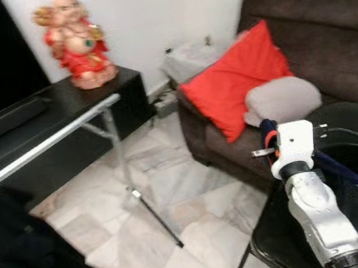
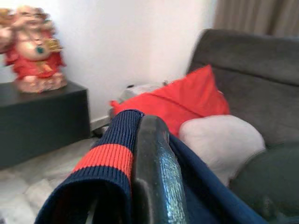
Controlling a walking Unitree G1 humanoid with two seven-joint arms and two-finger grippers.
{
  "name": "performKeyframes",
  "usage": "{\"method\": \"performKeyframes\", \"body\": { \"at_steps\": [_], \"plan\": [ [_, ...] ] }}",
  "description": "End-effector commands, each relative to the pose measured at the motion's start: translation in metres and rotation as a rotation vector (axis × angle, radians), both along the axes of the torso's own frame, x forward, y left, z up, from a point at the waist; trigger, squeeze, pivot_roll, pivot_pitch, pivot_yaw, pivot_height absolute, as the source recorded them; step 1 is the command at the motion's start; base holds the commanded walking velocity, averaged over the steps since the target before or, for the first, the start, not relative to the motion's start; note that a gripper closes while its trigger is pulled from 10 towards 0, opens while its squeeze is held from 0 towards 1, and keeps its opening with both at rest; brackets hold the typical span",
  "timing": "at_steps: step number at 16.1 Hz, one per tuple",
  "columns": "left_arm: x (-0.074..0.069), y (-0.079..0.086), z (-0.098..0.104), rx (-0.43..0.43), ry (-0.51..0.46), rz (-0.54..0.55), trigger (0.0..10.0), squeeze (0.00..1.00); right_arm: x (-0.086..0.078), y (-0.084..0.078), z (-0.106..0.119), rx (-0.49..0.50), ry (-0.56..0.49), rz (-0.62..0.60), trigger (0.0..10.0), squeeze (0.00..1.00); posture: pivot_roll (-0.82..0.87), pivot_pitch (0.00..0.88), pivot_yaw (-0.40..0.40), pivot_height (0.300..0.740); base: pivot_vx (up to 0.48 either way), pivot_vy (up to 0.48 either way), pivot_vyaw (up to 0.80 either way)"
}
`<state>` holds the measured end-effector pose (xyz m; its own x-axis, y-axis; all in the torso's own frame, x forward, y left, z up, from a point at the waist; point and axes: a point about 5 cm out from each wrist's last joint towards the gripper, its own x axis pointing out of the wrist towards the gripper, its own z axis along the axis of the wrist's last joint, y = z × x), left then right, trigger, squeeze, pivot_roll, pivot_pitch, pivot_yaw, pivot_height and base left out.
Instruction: Hang hanger
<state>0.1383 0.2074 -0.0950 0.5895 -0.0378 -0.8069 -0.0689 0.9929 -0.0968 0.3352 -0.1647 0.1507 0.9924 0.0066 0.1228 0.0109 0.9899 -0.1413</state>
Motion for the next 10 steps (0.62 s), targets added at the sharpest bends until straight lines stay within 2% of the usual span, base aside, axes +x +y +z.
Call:
{"method": "performKeyframes", "body": {
  "at_steps": [1,4,5,6,7,8,10],
  "plan": [
    [0.0,0.006,0.001,0.023,0.009,-0.01,10.0,0.0,0.002,0.02,0.01,-0.013,-0.035,0.093,10.0,0.0,0.05,0.037,-0.006,0.74,0.0,0.0,0.8],
    [-0.004,0.006,-0.001,0.024,0.025,-0.005,10.0,0.0,-0.003,0.043,0.022,-0.054,-0.085,0.287,10.0,0.0,0.05,0.039,-0.007,0.74,0.0,0.0,0.8],
    [-0.008,0.009,-0.002,0.027,0.035,-0.001,10.0,0.0,-0.013,0.063,0.03,-0.08,-0.128,0.471,10.0,0.0,0.05,0.039,-0.007,0.74,0.0,0.0,0.58],
    [-0.009,0.011,-0.002,0.029,0.04,0.002,10.0,0.0,-0.02,0.073,0.035,-0.092,-0.153,0.575,10.0,0.0,0.05,0.039,-0.007,0.74,0.0,0.0,0.4],
    [-0.011,0.013,-0.002,0.032,0.046,0.004,10.0,0.0,-0.03,0.085,0.041,-0.075,-0.168,0.706,10.0,0.0,0.04,0.042,-0.006,0.74,0.0,0.0,0.0],
    [-0.011,0.014,-0.002,0.033,0.048,0.006,10.0,0.0,-0.036,0.09,0.043,-0.074,-0.173,0.773,10.0,0.0,0.04,0.042,-0.007,0.74,0.0,0.0,0.0],
    [-0.012,0.018,-0.001,0.038,0.056,0.012,10.0,0.0,-0.055,0.103,0.049,-0.055,-0.175,0.988,10.0,0.0,0.04,0.043,-0.008,0.74,0.0,0.0,0.0]
  ]
}}
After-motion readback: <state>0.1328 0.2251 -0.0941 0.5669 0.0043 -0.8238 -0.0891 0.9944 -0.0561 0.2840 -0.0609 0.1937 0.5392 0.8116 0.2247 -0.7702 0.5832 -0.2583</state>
